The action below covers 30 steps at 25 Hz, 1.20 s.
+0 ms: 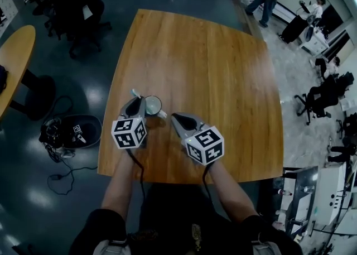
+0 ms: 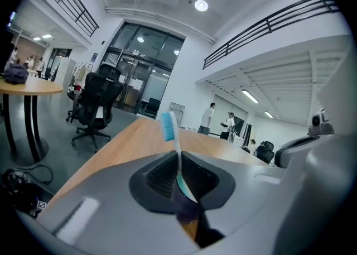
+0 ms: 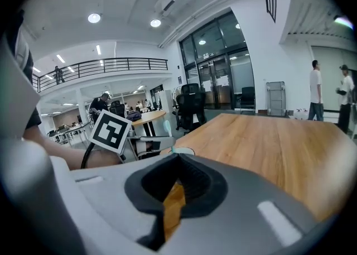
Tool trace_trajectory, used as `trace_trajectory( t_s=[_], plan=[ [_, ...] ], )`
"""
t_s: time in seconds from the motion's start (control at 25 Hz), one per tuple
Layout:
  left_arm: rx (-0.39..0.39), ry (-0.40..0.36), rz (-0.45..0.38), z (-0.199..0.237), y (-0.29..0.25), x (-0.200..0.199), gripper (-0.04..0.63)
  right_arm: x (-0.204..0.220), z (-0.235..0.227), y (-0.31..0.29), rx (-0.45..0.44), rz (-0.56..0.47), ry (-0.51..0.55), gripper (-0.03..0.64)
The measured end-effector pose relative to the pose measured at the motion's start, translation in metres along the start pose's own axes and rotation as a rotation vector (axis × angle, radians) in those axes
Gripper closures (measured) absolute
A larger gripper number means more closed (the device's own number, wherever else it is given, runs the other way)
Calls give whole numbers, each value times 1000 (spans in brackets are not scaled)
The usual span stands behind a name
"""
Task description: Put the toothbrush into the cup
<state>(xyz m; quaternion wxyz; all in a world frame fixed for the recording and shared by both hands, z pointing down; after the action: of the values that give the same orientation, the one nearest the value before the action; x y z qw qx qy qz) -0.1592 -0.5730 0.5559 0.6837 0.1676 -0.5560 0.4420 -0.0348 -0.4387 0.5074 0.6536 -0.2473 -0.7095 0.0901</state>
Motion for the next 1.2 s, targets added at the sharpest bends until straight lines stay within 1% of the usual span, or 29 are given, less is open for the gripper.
trace_trajectory(
  t_s=[0.12, 0.2, 0.32, 0.44, 0.6, 0.68, 0.8, 0.88, 0.96, 1.2],
  plan=[
    [-16, -20, 23, 0, -2, 2, 563, 1, 1, -2, -1, 3, -4, 614],
    [-6, -22, 52, 0, -4, 6, 554, 0, 3, -4, 1, 2, -7, 614],
    [18, -8, 81, 0, 0, 13, 497, 1, 7, -5, 6, -11, -19, 614],
    [18, -19, 80, -1, 8, 14, 456, 2, 7, -1, 15, -39, -46, 614],
    [-30, -51, 65, -4, 23, 10, 451, -1, -2, 12, 56, -79, -63, 612],
    [-48, -64, 49, -10, 34, 4, 454, -6, -4, 20, 56, -98, -63, 612],
    [-36, -79, 28, -31, 52, 0, 515, -13, -1, 34, 32, -146, -68, 612],
    [-16, -84, 16, -50, 63, 0, 559, -19, 2, 45, 21, -205, -62, 612],
    [-7, -90, 5, -70, 74, 0, 586, -24, 6, 58, 8, -258, -50, 612],
    [-16, -126, -25, -137, 117, 3, 588, -22, 21, 104, -49, -315, 8, 614]
  ],
)
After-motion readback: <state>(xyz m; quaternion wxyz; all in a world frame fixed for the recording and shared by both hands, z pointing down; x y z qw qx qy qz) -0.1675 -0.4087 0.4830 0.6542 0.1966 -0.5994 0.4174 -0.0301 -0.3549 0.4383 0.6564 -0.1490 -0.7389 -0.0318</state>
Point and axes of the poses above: the fingertips, and each gripper's own axes: y backward along the fingers, z to its left, x out of its underside, the point moved 6 cm from there along y, backward along the fingers, and after that the axes turned 4 degrees about x, right-handed, at the moved point
